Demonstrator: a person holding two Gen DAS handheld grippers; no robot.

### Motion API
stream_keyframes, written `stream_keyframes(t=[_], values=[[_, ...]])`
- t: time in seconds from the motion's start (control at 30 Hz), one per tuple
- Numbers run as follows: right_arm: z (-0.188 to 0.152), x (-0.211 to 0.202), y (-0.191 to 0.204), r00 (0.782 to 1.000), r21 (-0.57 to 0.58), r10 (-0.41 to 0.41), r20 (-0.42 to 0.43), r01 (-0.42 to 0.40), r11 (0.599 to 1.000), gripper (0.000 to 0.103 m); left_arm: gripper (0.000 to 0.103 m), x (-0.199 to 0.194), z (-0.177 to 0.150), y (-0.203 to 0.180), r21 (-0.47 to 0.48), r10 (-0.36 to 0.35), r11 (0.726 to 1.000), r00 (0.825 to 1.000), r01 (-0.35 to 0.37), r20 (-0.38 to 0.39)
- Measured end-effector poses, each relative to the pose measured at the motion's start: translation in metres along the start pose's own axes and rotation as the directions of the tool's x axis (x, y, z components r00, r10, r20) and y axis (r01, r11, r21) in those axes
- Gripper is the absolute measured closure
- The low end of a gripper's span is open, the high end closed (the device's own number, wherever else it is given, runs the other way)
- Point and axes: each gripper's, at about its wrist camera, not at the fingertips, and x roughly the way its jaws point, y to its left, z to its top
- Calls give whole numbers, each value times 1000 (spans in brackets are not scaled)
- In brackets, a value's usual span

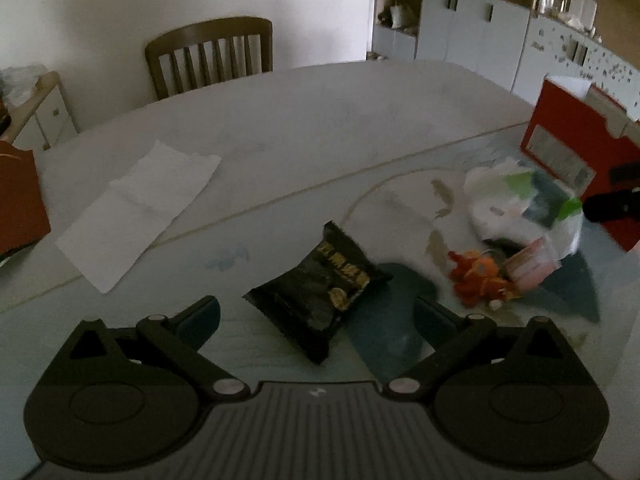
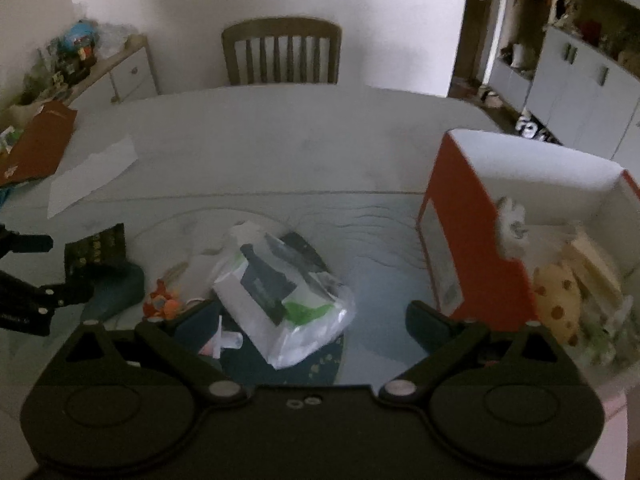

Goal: Organize objects
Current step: 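Move the left tool to the black snack bag while the right tool approaches the white plastic bag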

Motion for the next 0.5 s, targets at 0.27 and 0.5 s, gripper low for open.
stream_keyframes(t=[0.27,0.5], values=[[12,31,-4,999,-36,23,-47,-24,999,5,0,23,6,6,32,9,999,999,-8,-36],[17,50,-5,992,-50,87,-88,-92,995,7,0,35,13,6,57,-34,998,999,36,-34]])
